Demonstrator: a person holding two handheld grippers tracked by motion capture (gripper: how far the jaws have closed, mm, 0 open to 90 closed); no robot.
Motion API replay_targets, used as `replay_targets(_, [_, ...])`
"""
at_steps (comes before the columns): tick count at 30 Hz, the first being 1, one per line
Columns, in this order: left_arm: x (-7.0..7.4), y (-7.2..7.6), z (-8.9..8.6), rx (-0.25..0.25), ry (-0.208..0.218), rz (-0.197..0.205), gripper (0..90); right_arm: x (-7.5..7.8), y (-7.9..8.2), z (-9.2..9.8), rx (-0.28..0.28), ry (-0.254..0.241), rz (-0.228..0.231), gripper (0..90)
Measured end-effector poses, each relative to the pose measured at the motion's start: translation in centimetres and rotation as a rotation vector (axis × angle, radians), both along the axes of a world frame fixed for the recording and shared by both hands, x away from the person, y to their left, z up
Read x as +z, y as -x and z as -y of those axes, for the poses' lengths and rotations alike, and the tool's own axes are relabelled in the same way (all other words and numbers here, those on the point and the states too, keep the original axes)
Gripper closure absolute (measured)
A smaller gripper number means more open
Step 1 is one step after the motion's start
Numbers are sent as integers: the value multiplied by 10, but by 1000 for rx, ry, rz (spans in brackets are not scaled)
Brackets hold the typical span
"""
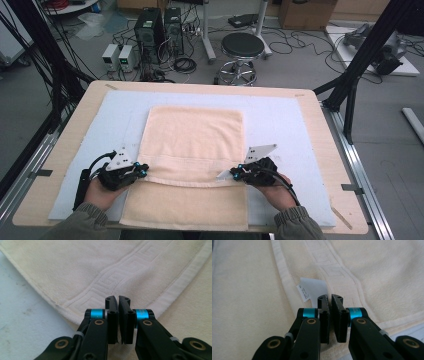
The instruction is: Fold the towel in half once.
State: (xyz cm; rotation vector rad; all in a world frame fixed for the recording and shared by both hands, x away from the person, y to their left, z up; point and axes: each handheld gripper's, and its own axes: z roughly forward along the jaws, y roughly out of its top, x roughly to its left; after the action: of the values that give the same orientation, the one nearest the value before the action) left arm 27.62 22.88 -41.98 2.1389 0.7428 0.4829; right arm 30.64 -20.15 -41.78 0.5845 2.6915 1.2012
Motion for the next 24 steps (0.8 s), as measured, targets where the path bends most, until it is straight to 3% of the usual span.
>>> replay_targets(5, [21, 18, -4, -17, 9, 41, 859, 19, 9, 2, 20, -23, 20, 853])
replay_targets(9, [37, 39, -8, -47, 11, 58, 860, 37, 26, 4, 52, -32, 46, 853])
replay_targets(12, [43, 58, -9, -73, 6, 51, 860, 49, 43, 5, 88, -28, 52, 852])
replay_targets(14, [42, 71, -10, -99, 6, 8, 859, 52, 57, 6, 117, -37, 33, 849])
replay_targets(16, [37, 83, -12, -127, -3, -31, 838, 52, 72, 7, 164, -55, -3, 815])
replay_targets(18, [31, 91, -13, -137, -19, -54, 735, 46, 80, 5, 209, -65, -51, 720])
replay_targets(21, [27, 88, -15, -128, -21, -55, 671, 37, 78, 4, 203, -54, -55, 654])
replay_targets(24, [24, 78, -16, -115, -14, -53, 636, 29, 64, 4, 152, -45, -56, 618])
